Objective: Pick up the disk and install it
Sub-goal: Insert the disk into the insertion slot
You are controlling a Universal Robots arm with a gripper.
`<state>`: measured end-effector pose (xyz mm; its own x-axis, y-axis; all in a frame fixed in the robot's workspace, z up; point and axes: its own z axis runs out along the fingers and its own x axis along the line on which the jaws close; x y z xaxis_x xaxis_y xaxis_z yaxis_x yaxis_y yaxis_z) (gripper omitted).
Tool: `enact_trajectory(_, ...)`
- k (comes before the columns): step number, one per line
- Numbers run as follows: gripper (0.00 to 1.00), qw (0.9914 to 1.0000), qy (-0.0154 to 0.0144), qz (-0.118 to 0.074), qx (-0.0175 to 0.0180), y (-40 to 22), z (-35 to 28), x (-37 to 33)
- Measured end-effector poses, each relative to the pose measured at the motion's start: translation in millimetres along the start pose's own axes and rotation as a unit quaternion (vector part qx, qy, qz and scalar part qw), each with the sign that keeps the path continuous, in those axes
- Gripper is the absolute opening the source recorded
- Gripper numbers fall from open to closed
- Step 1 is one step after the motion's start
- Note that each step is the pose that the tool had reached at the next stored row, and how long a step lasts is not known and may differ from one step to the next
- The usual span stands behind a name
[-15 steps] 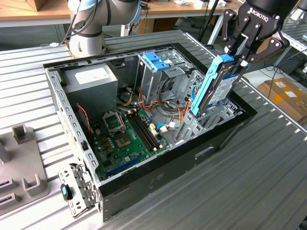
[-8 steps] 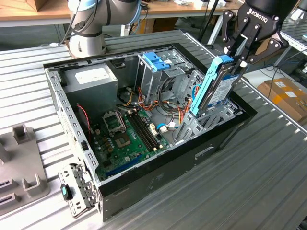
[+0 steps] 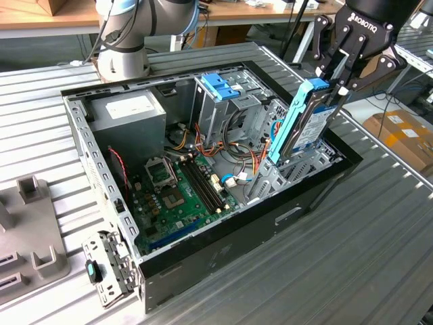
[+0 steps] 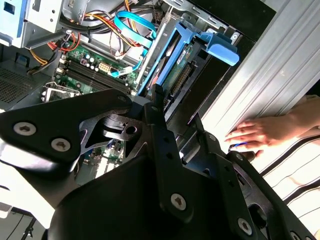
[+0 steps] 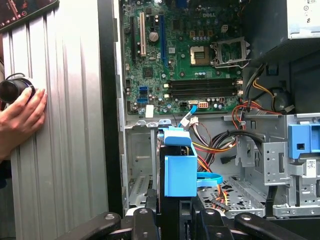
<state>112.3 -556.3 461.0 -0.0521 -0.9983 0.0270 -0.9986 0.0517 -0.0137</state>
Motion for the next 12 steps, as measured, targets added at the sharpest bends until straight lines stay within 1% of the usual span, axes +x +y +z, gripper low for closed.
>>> enact_trajectory(3,0.35,1.0,0.0,0.0,0.0,-0.1,0.0,0.0)
enact_trajectory(6,0.35,0.99999,-0.0001,-0.005,0.0001,-0.1,0.0,0.0)
enact_trajectory(12,0.35,0.99999,-0.0001,-0.005,0.0001,0.0,0.3,0.0)
